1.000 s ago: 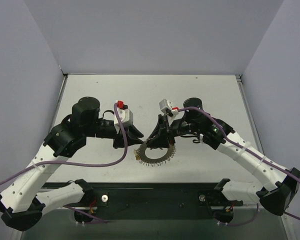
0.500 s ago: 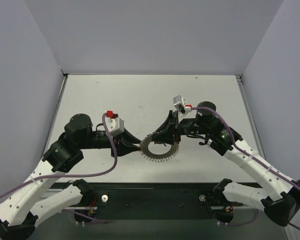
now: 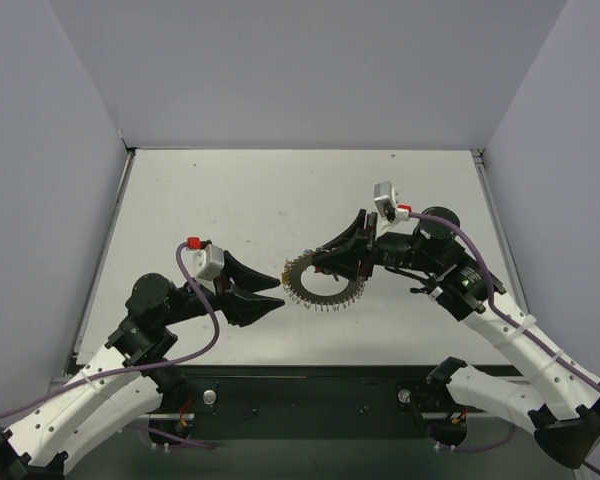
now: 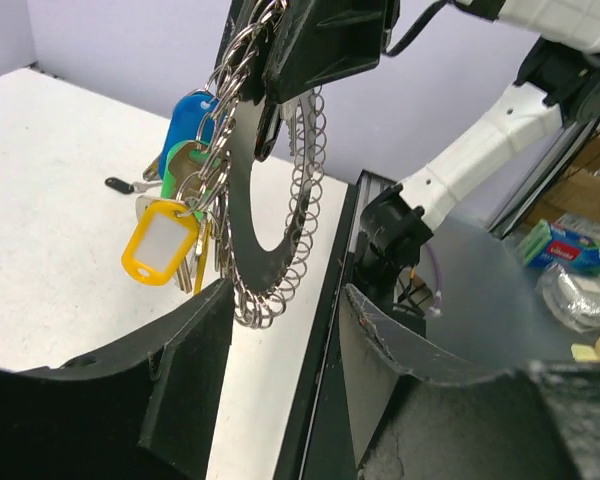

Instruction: Put the keys on the keyring

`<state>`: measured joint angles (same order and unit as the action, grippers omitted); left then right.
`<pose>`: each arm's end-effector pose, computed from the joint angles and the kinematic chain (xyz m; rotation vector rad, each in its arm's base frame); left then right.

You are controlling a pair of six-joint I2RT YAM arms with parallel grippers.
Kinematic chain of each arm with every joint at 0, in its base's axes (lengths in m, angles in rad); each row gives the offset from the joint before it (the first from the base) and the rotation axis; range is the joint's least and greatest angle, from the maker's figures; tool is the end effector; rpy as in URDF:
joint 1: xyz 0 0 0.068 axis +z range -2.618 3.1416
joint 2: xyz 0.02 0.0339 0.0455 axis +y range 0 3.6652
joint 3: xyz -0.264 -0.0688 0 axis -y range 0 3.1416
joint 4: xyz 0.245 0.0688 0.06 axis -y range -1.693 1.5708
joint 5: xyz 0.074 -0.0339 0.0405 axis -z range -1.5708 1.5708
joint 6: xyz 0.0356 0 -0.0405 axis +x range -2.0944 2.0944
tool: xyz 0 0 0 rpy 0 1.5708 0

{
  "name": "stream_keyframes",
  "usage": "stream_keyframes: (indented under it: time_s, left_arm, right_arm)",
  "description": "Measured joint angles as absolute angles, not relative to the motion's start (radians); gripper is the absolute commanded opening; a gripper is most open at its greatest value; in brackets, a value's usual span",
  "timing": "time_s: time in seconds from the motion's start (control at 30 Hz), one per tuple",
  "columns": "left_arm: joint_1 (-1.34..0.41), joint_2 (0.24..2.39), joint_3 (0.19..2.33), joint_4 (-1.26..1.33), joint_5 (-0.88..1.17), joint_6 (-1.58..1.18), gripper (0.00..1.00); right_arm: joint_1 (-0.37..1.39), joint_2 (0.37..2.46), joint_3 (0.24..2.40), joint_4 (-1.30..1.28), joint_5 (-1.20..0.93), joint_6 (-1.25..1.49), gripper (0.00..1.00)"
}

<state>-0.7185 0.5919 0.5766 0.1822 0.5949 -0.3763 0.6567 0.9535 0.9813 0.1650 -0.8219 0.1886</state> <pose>0.0989 -0.1130 0.3342 0.7791 1.3643 -1.2957 0.1479 0.1469 0.4144 -1.0338 1.1771 1.2399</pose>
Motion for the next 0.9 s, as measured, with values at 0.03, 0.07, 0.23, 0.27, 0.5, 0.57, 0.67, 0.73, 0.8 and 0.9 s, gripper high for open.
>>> stream_keyframes:
  time_s: [0.03,0.07,0.23,0.27,0.5,0.57,0.67,0.73,0.8,0.9]
  left_arm:
    - [-0.718,0.584,0.561,0.207,0.589,-0.391,0.54]
    - [-0.717,0.577,0.547,0.231,0.586,-0.406,0.53]
    - [-0.695,0.546,0.505,0.292,0.585,-0.435,0.47]
    - [-0.686,0.540,0.501,0.295,0.586,-0.437,0.47]
    - [-0.619,0.520,0.479,0.320,0.624,-0.447,0.46]
    - [-0.606,0.521,0.477,0.321,0.641,-0.448,0.46]
    - [-0.599,0.538,0.475,0.345,0.673,-0.455,0.47]
    - [-0.599,0.563,0.462,0.386,0.704,-0.467,0.48]
    - [-0.599,0.596,0.443,0.428,0.737,-0.482,0.49]
    - [-0.598,0.645,0.426,0.464,0.775,-0.495,0.50]
  right_arm:
    - [0.655,0.953,0.981,0.165,-0.817,0.191,0.00]
    - [0.654,0.953,0.981,0.167,-0.814,0.195,0.00]
    - [0.653,0.952,0.981,0.168,-0.801,0.209,0.00]
    - [0.653,0.952,0.981,0.169,-0.799,0.210,0.00]
    - [0.648,0.938,0.981,0.169,-0.793,0.217,0.00]
    - [0.648,0.934,0.981,0.170,-0.792,0.217,0.00]
    - [0.647,0.933,0.981,0.171,-0.792,0.217,0.00]
    - [0.647,0.933,0.981,0.171,-0.792,0.217,0.00]
    - [0.647,0.933,0.981,0.173,-0.792,0.218,0.00]
    - [0.647,0.933,0.981,0.174,-0.793,0.220,0.00]
